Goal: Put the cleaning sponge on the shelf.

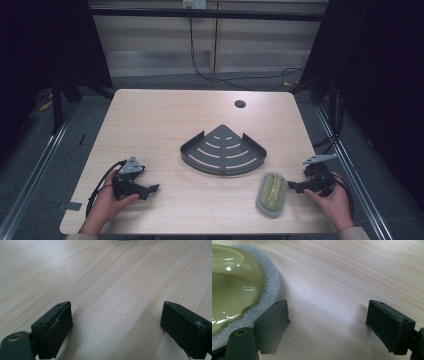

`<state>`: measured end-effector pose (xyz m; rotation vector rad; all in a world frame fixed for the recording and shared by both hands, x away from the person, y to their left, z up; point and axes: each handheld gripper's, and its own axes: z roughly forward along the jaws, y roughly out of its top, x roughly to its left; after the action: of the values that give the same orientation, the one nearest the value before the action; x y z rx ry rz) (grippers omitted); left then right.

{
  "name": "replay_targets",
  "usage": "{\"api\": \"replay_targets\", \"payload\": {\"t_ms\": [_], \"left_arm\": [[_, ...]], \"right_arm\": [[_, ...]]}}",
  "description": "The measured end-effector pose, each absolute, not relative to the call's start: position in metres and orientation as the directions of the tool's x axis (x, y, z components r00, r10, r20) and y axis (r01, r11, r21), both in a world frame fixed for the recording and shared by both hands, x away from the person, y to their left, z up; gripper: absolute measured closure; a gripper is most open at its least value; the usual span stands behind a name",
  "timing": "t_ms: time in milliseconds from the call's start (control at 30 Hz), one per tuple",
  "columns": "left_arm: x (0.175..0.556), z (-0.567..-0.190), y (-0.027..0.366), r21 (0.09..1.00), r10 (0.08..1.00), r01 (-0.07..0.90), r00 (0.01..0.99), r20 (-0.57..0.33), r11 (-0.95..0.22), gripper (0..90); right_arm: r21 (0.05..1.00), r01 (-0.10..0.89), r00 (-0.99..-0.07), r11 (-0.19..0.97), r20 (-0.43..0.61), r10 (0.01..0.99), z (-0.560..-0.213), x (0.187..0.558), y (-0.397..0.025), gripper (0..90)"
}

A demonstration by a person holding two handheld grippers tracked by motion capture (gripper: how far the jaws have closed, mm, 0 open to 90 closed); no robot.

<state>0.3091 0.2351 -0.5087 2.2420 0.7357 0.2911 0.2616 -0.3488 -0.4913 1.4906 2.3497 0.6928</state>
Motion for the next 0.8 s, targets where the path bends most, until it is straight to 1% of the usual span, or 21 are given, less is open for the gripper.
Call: {"api": "replay_targets", "payload": {"t_ms": [100, 233, 300, 367, 400, 433, 500, 633, 800], "left_arm": [[0.309, -0.509, 0.235, 0.718, 0.587, 0.418, 0.809, -0.016, -0.557, 9.9], [0.309, -0.509, 0.235, 0.717, 0.586, 0.416, 0.810, -0.014, -0.559, 9.9], [0.309, -0.509, 0.235, 0.717, 0.587, 0.418, 0.809, -0.016, -0.557, 9.9], [0.309, -0.509, 0.235, 0.717, 0.587, 0.418, 0.810, -0.016, -0.557, 9.9], [0.309, -0.509, 0.235, 0.718, 0.587, 0.418, 0.809, -0.016, -0.557, 10.0], [0.309, -0.509, 0.235, 0.718, 0.587, 0.418, 0.809, -0.016, -0.557, 10.0], [0.309, -0.509, 0.235, 0.717, 0.586, 0.416, 0.810, -0.014, -0.559, 9.9], [0.309, -0.509, 0.235, 0.717, 0.586, 0.417, 0.810, -0.015, -0.558, 9.9], [0.309, -0.509, 0.235, 0.718, 0.587, 0.418, 0.809, -0.016, -0.557, 9.9]], "right_arm": [[0.521, 0.778, -0.425, 0.351, 0.024, 0.905, -0.491, 0.262, -0.348, 17.4], [0.506, 0.784, -0.428, 0.359, 0.022, 0.904, -0.488, 0.263, -0.345, 21.4], [0.484, 0.793, -0.426, 0.369, 0.007, 0.905, -0.484, 0.263, -0.342, 21.5], [0.470, 0.792, -0.432, 0.390, -0.020, 0.901, -0.476, 0.263, -0.336, 22.0], [0.454, 0.804, -0.423, 0.383, -0.017, 0.906, -0.469, 0.263, -0.333, 22.4], [0.454, 0.804, -0.423, 0.383, -0.017, 0.906, -0.469, 0.263, -0.333, 22.4], [0.451, 0.809, -0.422, 0.376, 0.002, 0.907, -0.454, 0.265, -0.329, 23.0], [0.439, 0.817, -0.417, 0.374, 0.002, 0.909, -0.439, 0.267, -0.326, 23.4], [0.400, 0.825, -0.437, 0.399, 0.004, 0.900, -0.424, 0.269, -0.315, 25.1]]}}
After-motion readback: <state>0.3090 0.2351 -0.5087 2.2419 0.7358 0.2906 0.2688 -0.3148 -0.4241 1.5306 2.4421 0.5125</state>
